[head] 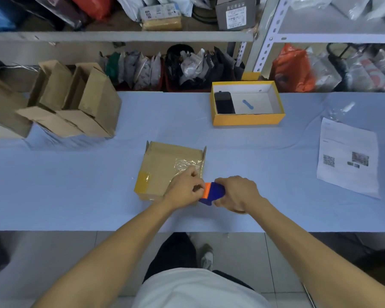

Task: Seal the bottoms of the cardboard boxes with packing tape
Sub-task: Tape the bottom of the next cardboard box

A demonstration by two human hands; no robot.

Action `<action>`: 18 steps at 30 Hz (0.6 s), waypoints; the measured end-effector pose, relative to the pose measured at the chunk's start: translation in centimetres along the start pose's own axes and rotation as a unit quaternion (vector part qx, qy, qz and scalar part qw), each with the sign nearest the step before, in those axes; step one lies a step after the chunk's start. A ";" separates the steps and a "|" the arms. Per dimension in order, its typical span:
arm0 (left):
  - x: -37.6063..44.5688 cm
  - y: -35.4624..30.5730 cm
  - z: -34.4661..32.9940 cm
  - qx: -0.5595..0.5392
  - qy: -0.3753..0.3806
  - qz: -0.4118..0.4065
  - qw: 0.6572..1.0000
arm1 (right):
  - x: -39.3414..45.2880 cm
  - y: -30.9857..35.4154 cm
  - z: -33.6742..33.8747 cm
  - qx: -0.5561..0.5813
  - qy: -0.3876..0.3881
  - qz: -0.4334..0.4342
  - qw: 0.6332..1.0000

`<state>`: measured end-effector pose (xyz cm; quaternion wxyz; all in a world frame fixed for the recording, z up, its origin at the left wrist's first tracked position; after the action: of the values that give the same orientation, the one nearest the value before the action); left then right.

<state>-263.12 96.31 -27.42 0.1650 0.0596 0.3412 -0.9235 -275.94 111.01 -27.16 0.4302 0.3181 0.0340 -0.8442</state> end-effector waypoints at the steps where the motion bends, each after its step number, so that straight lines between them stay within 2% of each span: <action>1: -0.1 0.0 -0.2 0.022 -0.002 -0.012 1.000 | 0.2 0.1 0.4 0.010 0.012 -0.017 1.000; 4: -0.3 0.2 -1.0 0.072 -0.011 -0.041 0.996 | 0.0 -1.0 0.6 0.073 0.026 -0.046 0.996; 8: -0.6 0.0 -1.8 0.161 -0.016 -0.060 0.985 | -2.5 -3.5 -0.6 0.052 0.022 -0.068 0.996; 13: -0.6 -0.5 -1.8 0.204 0.014 -0.050 0.978 | -5.5 -4.8 -1.8 0.200 -0.097 -0.078 0.972; 16: -0.4 -0.9 -1.2 0.136 0.050 -0.026 0.989 | -5.0 -4.0 -1.3 0.261 -0.145 -0.080 0.951; 18: -0.2 -1.5 -0.3 -0.047 0.064 0.027 0.996 | -4.1 -3.5 -0.9 0.272 -0.162 -0.065 0.946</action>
<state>-263.45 97.56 -26.69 0.1701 0.1198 0.3925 -0.8959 -276.32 116.43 -26.30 0.2714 0.2794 -0.2465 -0.8874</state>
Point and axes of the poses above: each hand's wrist, its own x-axis towards the middle knuckle, its own z-axis out of the back of the hand, y = z × x, the point moved 1 cm from there along x, towards the middle knuckle, and after that the axes turned 6 degrees about y, right-handed, at the moved point
